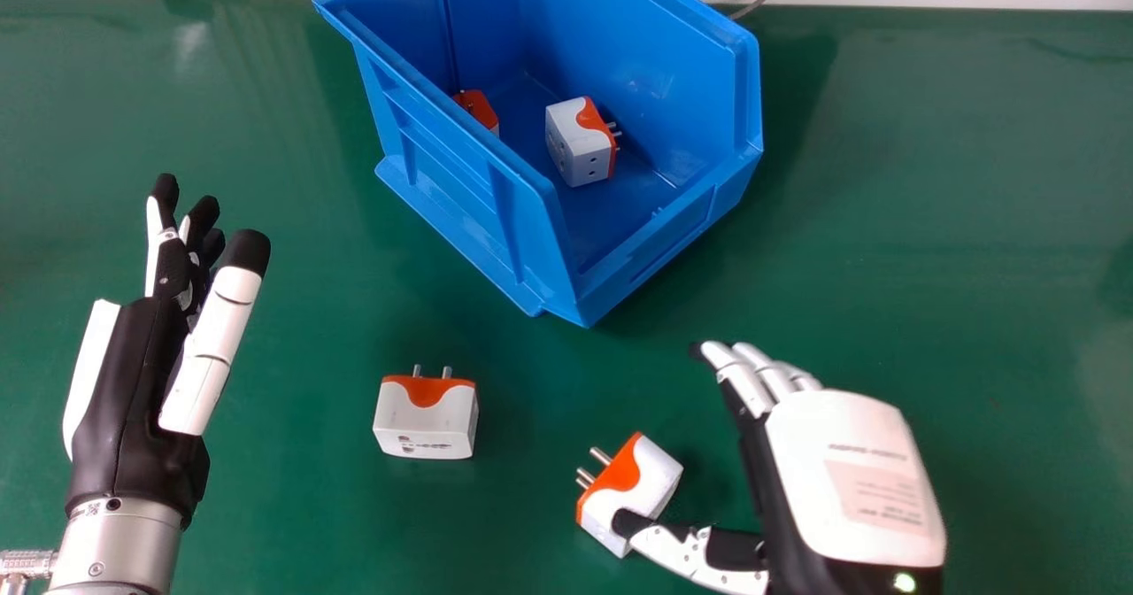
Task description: Pick all objects and put in blue box
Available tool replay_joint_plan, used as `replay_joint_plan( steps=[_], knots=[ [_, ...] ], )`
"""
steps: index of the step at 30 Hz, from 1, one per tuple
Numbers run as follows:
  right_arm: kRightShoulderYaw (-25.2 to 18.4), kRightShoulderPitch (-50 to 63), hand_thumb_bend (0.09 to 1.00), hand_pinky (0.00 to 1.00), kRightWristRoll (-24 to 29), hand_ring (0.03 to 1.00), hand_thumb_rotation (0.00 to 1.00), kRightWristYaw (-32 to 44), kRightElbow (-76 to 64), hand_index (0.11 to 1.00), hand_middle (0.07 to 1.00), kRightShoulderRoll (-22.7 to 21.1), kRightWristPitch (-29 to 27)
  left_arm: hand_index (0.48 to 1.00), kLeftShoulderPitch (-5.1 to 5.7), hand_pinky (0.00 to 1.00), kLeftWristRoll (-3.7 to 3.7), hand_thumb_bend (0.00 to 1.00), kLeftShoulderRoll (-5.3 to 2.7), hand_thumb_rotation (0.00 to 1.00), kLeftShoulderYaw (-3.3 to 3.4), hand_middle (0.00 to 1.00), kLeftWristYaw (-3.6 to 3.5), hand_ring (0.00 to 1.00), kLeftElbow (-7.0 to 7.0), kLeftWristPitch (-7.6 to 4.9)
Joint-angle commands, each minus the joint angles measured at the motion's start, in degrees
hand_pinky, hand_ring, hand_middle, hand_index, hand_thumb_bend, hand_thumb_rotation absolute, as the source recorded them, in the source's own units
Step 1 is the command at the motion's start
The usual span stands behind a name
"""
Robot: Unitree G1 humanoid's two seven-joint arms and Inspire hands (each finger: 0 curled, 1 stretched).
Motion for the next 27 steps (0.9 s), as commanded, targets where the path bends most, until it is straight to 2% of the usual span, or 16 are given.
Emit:
replay_joint_plan(
  steps=[1,8,16,27],
  knots=[
    [0.40,-1.02,0.574,0.76,-1.02,0.838,0.63,1.26,-0.18,0.867,0.878,0.47,-0.45,1.000,-0.34,1.00,-0.12,0.74,0.30,0.85,0.13,1.00,0.15,1.00,-0.55,-1.09],
    [0.85,-3.75,0.587,0.78,-1.19,0.846,0.66,5.10,0.99,0.874,0.883,0.23,-0.75,1.000,-0.56,1.00,-0.09,0.74,0.54,0.85,0.12,1.00,0.01,1.00,-0.71,-0.76],
    [1.29,-5.88,0.596,0.78,-1.11,0.845,0.68,5.42,3.48,0.876,0.882,-0.03,-1.36,1.000,-0.08,1.00,-0.14,0.74,0.94,0.86,0.39,1.00,-0.14,1.00,-2.08,-0.01],
    [1.37,-7.48,0.618,0.77,-0.66,0.835,0.61,5.27,7.73,0.872,0.879,-0.03,-1.54,1.000,0.31,1.00,-0.18,0.74,1.49,0.86,0.64,1.00,-0.19,1.00,-2.75,0.30]
  ],
)
